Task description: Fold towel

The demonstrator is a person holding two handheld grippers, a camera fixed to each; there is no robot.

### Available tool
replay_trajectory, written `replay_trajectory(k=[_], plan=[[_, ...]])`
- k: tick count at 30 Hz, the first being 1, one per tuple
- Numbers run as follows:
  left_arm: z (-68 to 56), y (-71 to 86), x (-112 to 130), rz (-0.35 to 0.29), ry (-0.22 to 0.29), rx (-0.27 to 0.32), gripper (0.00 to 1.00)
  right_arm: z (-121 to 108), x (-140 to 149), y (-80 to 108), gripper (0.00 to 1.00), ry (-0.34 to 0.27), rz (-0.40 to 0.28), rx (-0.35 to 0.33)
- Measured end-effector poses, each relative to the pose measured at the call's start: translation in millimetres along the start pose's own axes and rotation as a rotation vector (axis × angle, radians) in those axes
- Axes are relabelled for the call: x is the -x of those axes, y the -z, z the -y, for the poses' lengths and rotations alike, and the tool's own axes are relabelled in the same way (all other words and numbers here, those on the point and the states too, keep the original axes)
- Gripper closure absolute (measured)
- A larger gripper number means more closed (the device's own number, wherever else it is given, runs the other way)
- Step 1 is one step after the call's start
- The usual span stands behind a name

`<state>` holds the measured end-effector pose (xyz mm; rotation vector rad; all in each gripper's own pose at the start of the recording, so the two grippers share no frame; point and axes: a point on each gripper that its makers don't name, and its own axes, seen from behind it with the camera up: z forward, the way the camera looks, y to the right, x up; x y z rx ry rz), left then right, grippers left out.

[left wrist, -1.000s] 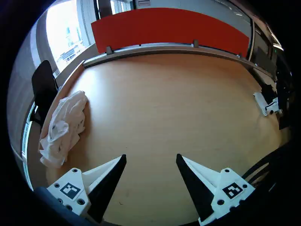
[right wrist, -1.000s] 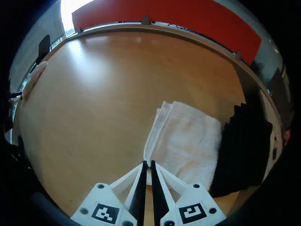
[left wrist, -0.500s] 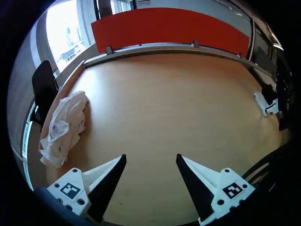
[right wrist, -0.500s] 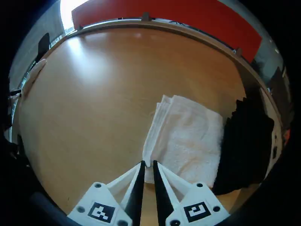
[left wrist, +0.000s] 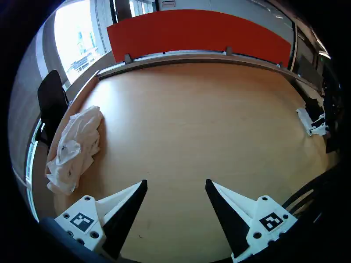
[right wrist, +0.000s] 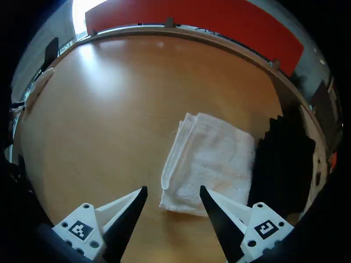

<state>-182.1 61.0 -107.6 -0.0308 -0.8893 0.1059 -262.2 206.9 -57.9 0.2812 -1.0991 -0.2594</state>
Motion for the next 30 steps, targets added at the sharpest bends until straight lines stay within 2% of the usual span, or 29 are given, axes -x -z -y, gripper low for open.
replay_trajectory(k=[11, 17, 30], plan=[[1.2, -0.4, -2, -0.005, 0.001, 0.001, 0.02, -3, -7, 7.4, 0.08, -0.063, -0.037, 0.015], [5.2, -1.9, -6, -0.012, 0.006, -0.004, 0.02, -7, -12, 12.2, 0.08, -0.116, -0.072, 0.042], [10.2, -4.4, -15, -0.026, 0.002, -0.006, 0.01, -21, -11, 18.6, 0.08, -0.335, -0.147, 0.134]])
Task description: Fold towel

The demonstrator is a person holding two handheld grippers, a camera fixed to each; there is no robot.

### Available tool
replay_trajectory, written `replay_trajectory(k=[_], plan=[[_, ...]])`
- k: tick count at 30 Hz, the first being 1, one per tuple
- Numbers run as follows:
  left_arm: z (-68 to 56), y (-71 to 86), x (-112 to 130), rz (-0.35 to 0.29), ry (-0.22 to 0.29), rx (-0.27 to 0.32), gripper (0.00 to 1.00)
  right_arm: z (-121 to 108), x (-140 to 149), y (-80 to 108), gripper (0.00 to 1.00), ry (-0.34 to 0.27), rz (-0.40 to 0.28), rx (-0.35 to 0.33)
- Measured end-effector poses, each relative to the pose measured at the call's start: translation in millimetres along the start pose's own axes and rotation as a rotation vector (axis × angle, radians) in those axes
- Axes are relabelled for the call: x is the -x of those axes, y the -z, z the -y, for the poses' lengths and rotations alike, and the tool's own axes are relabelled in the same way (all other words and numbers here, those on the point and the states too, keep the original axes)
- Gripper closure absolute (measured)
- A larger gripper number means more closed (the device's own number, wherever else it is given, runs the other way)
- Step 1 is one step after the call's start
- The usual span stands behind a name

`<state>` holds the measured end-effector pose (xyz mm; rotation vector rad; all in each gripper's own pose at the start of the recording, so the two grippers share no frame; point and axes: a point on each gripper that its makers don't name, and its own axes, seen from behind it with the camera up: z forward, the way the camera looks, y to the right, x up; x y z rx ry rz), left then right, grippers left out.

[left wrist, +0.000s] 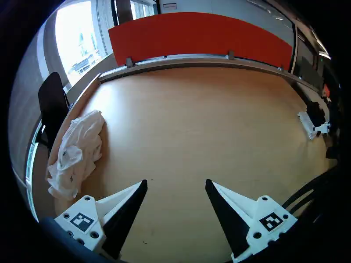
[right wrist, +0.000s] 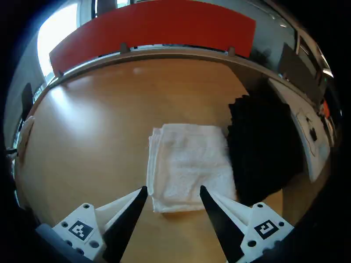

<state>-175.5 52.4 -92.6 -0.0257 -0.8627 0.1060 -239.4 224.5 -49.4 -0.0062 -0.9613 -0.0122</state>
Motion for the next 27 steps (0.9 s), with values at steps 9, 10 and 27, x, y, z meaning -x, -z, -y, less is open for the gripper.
replay_trajectory(k=[9, 10, 27], plan=[[2.0, -2.1, -6, -0.012, -0.004, -0.003, 0.02, -4, 2, 4.8, 0.08, -0.035, -0.025, 0.036], [2.6, -2.3, -7, -0.014, -0.003, -0.004, 0.02, -5, 1, 5.7, 0.08, -0.036, -0.032, 0.04], [19.9, -0.8, -36, -0.104, 0.028, -0.041, 0.02, -12, -56, 44.7, 0.08, -0.087, -0.311, 0.162]])
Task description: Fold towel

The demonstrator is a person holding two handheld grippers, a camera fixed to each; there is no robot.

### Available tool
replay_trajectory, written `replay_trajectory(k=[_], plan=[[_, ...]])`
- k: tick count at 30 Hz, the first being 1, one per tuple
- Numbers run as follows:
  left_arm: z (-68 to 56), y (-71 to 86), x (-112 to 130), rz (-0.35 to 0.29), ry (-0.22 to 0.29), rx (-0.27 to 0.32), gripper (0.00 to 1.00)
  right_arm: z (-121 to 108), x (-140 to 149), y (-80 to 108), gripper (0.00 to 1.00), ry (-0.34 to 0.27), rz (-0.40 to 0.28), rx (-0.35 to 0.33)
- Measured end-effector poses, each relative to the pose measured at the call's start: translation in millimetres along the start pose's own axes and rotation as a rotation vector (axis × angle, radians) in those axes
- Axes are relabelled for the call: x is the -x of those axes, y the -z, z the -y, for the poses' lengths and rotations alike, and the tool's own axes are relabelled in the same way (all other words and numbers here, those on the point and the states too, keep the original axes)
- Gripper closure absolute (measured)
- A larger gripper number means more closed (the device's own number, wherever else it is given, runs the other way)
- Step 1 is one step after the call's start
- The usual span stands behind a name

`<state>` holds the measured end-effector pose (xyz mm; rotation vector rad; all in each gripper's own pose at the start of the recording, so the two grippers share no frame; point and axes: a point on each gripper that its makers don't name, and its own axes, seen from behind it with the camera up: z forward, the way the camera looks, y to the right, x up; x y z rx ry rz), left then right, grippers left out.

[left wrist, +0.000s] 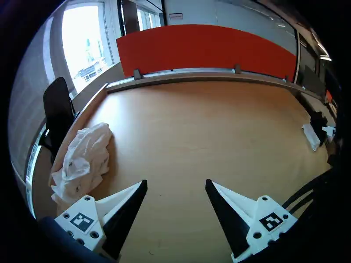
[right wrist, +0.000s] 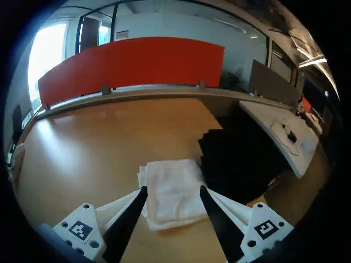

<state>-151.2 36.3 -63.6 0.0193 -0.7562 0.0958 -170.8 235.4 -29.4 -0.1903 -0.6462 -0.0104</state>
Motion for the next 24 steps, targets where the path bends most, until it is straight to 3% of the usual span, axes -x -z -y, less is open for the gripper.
replay_trajectory(k=[17, 24], plan=[[10.6, -2.8, -27, -0.107, 0.01, -0.032, 0.02, 1, -52, 29.6, 0.08, -0.005, -0.227, 0.056], [9.9, -0.1, -49, -0.203, 0.068, -0.016, 0.02, 8, -88, 47.7, 0.08, -0.035, -0.361, 0.049]])
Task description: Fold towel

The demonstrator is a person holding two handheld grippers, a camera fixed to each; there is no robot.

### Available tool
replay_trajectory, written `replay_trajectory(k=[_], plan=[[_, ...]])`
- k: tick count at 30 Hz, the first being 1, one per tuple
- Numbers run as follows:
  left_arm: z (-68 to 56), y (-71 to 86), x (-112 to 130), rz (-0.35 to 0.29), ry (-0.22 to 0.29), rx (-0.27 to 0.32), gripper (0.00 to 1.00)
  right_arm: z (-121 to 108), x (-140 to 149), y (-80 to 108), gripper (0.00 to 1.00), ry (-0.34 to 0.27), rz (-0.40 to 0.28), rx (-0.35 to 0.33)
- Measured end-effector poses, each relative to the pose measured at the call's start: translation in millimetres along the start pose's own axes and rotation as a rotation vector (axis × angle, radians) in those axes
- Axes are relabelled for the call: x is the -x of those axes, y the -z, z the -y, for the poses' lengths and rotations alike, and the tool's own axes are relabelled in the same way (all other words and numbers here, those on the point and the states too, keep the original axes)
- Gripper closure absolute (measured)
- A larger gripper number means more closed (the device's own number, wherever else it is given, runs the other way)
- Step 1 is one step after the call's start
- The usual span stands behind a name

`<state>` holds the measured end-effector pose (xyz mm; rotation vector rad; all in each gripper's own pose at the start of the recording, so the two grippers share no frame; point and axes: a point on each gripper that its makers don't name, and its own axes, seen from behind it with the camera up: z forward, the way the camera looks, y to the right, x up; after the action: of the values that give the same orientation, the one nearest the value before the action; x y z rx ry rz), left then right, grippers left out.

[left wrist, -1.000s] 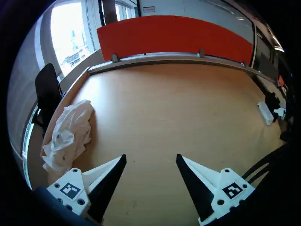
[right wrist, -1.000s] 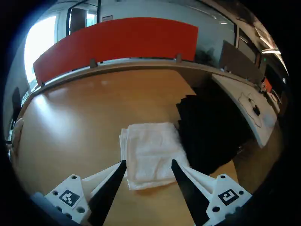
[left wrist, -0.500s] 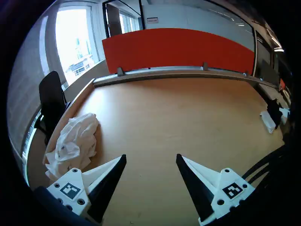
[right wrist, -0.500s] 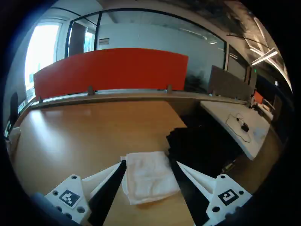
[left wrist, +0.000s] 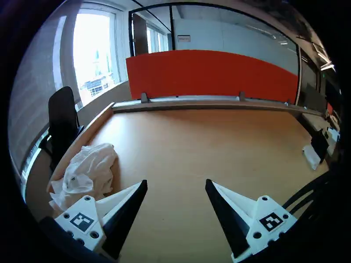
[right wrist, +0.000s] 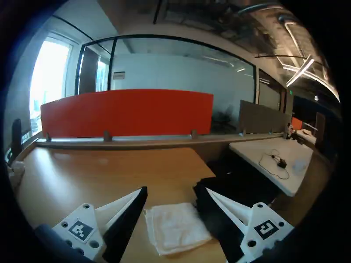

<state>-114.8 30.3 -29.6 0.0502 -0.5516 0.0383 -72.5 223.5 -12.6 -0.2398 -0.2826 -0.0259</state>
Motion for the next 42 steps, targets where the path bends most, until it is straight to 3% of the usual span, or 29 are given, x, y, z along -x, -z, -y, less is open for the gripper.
replay_trajectory(k=[9, 17, 29, 42], plan=[[6.0, -0.5, -31, -0.107, 0.04, -0.004, 0.02, 0, -35, 7.5, 0.08, -0.005, -0.09, 0.019], [10.6, -3.6, -43, -0.157, 0.056, -0.006, 0.02, 22, -52, 13.9, 0.08, 0.015, -0.123, -0.026], [10.6, -2.9, -68, -0.229, 0.069, 0.009, 0.02, 73, -86, 24.8, 0.08, 0.008, -0.195, -0.097], [2.5, 11.0, -101, -0.352, 0.109, 0.08, 0.02, 155, -101, 39.1, 0.07, -0.003, -0.213, -0.191]])
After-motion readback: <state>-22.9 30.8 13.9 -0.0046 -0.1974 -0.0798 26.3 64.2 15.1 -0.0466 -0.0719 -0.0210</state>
